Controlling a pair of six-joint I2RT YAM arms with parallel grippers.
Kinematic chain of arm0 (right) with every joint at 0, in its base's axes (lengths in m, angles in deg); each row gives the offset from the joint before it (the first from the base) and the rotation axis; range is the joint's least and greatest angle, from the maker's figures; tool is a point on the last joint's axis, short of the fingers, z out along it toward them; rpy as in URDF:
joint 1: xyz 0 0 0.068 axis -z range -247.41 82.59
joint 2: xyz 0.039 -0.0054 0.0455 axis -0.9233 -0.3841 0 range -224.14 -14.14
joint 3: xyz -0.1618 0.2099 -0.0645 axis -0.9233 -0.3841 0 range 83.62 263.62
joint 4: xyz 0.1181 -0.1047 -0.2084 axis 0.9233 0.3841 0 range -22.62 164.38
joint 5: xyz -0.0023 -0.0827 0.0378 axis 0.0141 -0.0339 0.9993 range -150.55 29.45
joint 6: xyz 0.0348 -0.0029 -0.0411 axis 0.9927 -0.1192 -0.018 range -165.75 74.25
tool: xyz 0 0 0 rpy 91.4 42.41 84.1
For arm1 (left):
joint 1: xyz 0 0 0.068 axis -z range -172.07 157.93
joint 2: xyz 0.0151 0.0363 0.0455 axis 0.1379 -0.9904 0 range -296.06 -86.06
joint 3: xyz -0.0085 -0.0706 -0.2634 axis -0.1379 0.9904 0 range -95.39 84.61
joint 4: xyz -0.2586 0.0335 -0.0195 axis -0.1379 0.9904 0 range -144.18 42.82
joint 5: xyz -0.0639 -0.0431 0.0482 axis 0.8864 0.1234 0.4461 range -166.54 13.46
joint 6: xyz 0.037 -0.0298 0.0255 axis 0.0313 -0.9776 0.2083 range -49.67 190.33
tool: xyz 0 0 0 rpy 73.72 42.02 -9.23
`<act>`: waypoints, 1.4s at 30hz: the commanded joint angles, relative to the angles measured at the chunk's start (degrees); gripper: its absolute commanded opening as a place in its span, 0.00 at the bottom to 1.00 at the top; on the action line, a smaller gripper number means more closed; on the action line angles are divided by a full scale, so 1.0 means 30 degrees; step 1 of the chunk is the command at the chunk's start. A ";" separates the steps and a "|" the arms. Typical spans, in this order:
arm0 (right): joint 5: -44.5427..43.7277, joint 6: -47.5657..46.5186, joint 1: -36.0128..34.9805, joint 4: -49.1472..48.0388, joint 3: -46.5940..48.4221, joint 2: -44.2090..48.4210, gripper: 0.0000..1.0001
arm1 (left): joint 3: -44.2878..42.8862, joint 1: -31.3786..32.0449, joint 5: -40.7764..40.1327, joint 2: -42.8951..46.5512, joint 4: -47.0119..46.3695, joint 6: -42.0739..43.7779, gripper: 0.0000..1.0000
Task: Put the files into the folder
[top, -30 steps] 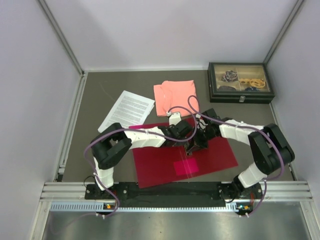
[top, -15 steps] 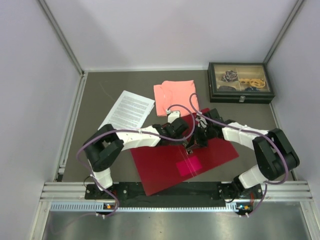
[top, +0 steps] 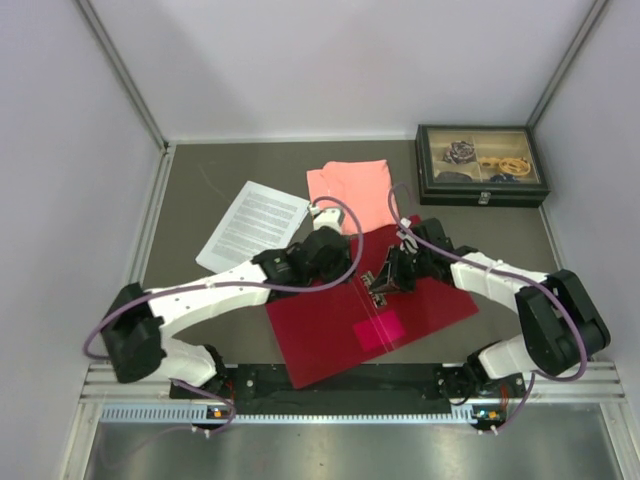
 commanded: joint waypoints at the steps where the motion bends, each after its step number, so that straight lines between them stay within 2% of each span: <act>1: -0.0012 0.0218 -0.0231 -0.1807 -0.0274 0.0798 0.28 | 0.3124 -0.0115 -0.0109 0.2442 -0.0790 -0.0388 0.34; 2: 0.0017 0.0248 -0.0319 -0.1953 -0.0275 0.0769 0.34 | 0.3825 -0.0115 -0.0050 0.2938 -0.0849 -0.0476 0.33; 5: 0.0046 0.0569 -0.0759 -0.2509 -0.0275 0.0740 0.39 | 0.4620 -0.0115 0.0243 0.3527 -0.1025 -0.0740 0.33; 14: 0.0076 0.1069 -0.0935 -0.3507 0.1071 -0.0167 0.42 | 0.5412 -0.0086 0.1677 0.3032 -0.1756 -0.1265 0.31; 16: 0.0076 0.1098 -0.0935 -0.4151 0.1686 -0.0518 0.46 | 0.5647 -0.0086 0.2203 0.2769 -0.2253 -0.1413 0.31; 19: -0.0159 0.0689 -0.0906 -0.4386 0.2681 -0.1601 0.51 | 0.5911 -0.0057 0.2352 0.2563 -0.2228 -0.1531 0.31; 29: 0.0660 0.0161 -0.0935 -0.5822 0.5845 -0.6317 0.58 | 0.5941 -0.0057 0.2352 0.3149 -0.1524 -0.1590 0.33; 33: 0.0487 -0.0833 -0.0877 -0.4976 0.7662 -0.7784 0.60 | 0.5795 -0.0028 0.2528 0.3178 -0.1524 -0.1532 0.35; 37: -0.0188 -0.2853 -0.0877 -0.1732 0.9477 -0.8778 0.64 | 0.5299 -0.0057 0.2442 0.2769 -0.0852 -0.1355 0.39; 42: -0.0303 -0.5287 -0.0906 0.0298 1.1208 -0.9018 0.67 | 0.4654 -0.0057 0.1768 0.2243 -0.0849 -0.1180 0.45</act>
